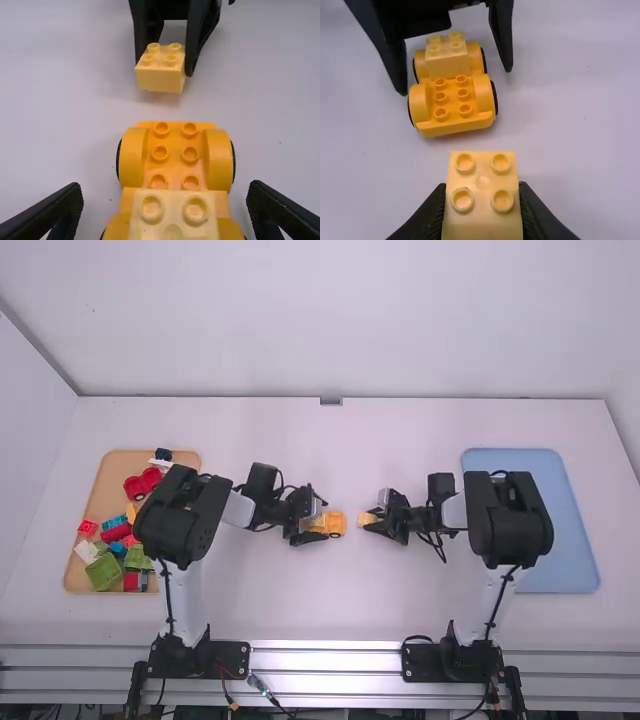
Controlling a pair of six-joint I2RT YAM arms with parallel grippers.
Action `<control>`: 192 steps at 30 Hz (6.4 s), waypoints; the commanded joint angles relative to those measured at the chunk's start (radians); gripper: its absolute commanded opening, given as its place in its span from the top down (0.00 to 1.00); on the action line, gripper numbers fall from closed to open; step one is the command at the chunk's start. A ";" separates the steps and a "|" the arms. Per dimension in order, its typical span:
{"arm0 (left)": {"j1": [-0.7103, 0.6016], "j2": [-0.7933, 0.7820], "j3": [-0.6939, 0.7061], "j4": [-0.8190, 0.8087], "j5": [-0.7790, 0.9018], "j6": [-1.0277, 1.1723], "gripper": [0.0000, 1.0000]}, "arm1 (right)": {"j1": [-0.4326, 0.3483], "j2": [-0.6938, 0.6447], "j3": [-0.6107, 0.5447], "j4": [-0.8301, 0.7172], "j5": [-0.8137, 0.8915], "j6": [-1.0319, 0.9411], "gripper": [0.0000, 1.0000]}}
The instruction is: Assemble lego blocks to make yellow taxi
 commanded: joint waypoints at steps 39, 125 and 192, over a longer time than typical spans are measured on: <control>0.001 0.068 -0.009 -0.002 0.029 0.117 0.54 | 0.281 -0.210 -0.007 -0.025 0.255 0.075 0.78; -0.009 0.068 -0.011 -0.016 0.063 0.124 0.64 | 0.315 -0.209 -0.007 0.024 0.285 0.120 0.70; -0.009 0.068 -0.010 0.015 0.056 0.117 0.68 | 0.398 -0.179 -0.003 -0.164 0.594 0.076 1.00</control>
